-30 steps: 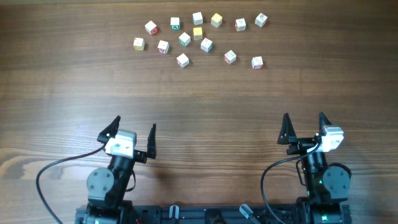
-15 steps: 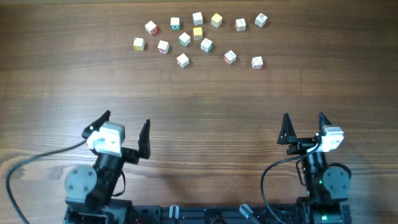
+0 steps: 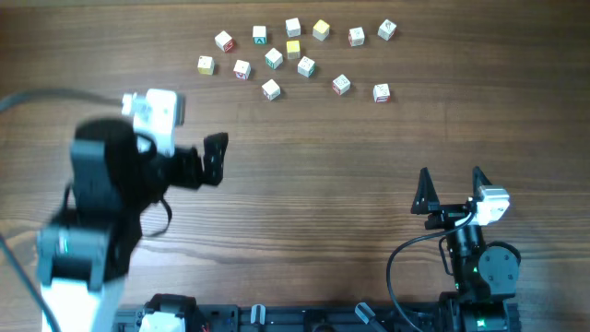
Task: Form a horizontal line
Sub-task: 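Reach the left gripper forward to the block with letter J, then close the left gripper on the J block and lift it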
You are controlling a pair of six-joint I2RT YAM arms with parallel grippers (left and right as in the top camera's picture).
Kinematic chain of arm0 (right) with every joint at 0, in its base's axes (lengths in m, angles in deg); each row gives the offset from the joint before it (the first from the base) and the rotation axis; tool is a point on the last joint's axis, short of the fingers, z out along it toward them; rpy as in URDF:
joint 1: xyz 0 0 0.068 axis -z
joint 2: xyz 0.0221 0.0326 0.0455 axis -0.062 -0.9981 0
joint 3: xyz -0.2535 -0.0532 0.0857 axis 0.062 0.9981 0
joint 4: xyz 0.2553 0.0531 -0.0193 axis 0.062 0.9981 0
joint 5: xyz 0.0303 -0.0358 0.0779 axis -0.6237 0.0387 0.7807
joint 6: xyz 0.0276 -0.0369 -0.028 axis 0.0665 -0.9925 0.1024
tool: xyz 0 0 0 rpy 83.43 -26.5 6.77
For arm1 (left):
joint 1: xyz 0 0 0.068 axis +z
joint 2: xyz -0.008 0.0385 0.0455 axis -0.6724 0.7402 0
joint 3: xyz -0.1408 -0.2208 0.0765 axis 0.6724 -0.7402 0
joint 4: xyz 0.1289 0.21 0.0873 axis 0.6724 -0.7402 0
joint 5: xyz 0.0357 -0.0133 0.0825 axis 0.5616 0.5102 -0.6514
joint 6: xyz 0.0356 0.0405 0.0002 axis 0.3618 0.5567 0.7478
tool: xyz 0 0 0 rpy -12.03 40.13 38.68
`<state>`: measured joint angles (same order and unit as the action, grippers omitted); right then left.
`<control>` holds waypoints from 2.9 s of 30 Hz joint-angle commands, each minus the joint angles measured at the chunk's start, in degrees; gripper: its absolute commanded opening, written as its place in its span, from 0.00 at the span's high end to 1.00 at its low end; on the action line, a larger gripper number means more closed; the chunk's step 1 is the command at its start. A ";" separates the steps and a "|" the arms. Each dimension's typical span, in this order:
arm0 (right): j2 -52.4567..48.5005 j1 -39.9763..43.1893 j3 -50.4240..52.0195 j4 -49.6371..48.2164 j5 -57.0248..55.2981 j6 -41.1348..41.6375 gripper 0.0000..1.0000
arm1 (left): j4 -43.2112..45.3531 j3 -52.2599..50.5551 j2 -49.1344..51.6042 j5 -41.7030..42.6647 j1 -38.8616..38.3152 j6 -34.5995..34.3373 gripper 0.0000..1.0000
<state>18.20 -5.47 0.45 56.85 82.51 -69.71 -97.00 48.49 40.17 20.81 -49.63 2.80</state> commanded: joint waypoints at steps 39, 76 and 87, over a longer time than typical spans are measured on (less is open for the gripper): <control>0.31 0.33 0.04 -0.11 0.83 -1.03 0.00 | 25.70 33.66 66.86 -3.82 -4.55 17.77 0.00; 0.31 0.33 0.04 -0.11 0.83 -1.01 0.00 | 40.63 33.55 82.51 1.90 -5.92 17.53 0.57; 0.31 0.33 0.04 -0.13 0.83 -1.01 0.00 | 40.09 33.57 81.92 0.98 -5.92 17.51 0.75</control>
<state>18.20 -5.47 0.45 56.85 82.51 -69.69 -56.48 80.95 121.83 21.75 -55.38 20.07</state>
